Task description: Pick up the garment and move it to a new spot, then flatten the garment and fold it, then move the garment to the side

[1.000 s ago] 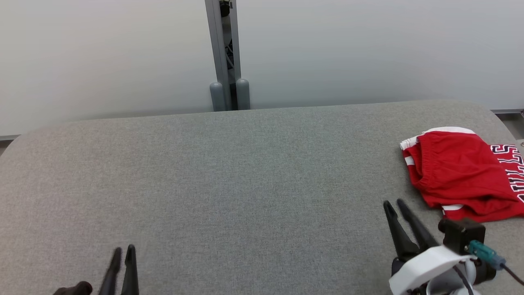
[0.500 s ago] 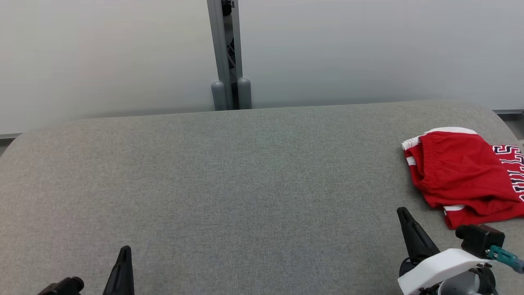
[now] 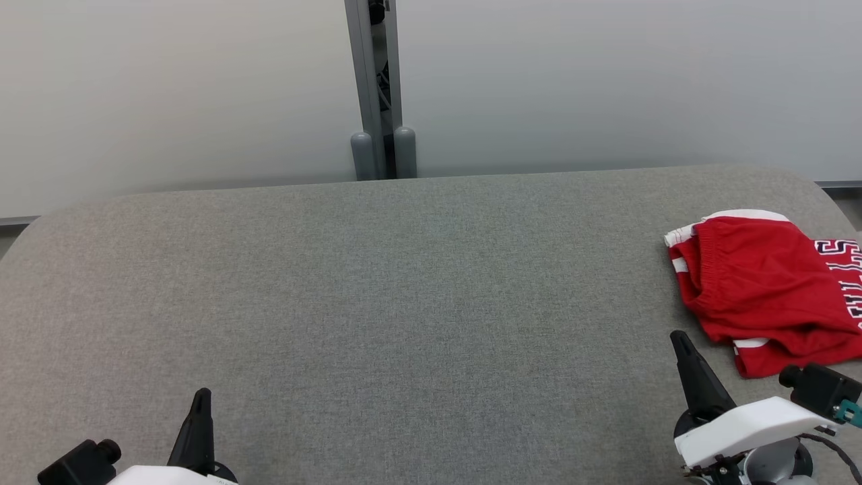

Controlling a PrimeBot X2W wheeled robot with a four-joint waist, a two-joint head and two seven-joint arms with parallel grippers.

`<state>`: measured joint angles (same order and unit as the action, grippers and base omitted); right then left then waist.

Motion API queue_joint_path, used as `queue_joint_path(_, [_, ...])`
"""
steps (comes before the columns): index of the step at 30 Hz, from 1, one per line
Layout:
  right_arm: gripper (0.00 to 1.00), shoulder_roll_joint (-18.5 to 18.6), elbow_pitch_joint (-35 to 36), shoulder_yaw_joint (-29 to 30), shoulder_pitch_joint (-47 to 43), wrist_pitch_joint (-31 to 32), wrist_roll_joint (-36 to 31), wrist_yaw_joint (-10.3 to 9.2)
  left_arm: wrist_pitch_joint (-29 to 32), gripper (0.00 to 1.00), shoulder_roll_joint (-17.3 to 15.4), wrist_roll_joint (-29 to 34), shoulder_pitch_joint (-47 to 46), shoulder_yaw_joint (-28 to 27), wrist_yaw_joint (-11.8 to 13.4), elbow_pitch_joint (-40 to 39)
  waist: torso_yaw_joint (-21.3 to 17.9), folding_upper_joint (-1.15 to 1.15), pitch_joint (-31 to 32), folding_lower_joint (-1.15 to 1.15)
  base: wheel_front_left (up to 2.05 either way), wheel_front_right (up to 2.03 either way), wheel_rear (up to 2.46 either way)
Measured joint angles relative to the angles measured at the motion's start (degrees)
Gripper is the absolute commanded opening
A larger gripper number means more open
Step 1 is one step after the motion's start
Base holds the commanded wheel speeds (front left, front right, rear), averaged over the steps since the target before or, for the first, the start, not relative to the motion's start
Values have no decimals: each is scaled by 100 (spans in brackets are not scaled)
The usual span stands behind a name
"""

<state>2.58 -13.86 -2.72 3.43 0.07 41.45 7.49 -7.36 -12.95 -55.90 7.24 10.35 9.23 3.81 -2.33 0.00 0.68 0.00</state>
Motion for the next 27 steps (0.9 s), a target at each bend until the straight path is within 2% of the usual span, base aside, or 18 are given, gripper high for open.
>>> queue_joint_path(27, [0,31,-76,323,155,269,1886,0,417,0,346,-1352,-437,-559,-606,343,64,0,-25,0,0,0,0])
